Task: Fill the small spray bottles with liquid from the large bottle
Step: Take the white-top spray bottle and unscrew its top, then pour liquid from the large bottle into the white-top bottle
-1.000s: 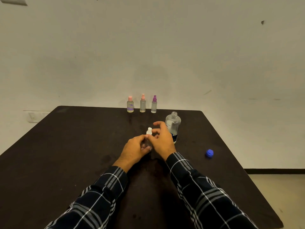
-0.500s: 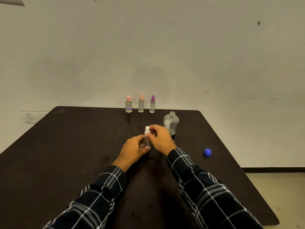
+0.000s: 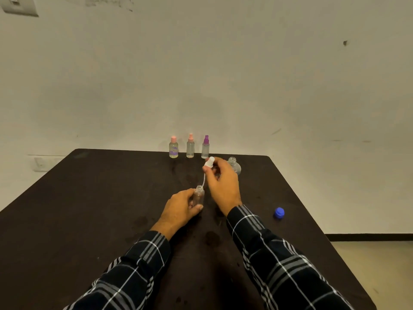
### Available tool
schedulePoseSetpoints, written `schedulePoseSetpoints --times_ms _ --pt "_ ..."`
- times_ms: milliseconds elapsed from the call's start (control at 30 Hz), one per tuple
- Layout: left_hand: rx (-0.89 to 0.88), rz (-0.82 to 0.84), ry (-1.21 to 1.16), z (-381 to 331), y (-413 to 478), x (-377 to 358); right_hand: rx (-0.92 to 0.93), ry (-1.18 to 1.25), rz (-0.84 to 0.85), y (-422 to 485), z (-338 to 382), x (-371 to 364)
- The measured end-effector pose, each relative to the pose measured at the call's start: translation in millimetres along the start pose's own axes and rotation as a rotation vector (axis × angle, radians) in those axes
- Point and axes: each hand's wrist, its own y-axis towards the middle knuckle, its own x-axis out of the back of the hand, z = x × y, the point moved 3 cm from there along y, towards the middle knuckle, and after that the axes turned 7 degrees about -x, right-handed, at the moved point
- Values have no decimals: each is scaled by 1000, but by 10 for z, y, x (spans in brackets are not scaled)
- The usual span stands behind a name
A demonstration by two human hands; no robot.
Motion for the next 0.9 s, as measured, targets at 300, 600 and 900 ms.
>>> schedulePoseSetpoints --times_ms 300,600,900 --pt "-1 -15 -14 6 -25 -11 10 -299 18 -120 -268 -31" --pt "13 3 -47 13 -8 -41 -199 -704 616 -288 -596 -71" --pt "33 10 -73 22 -12 -21 -398 -190 -198 -12 -737 448"
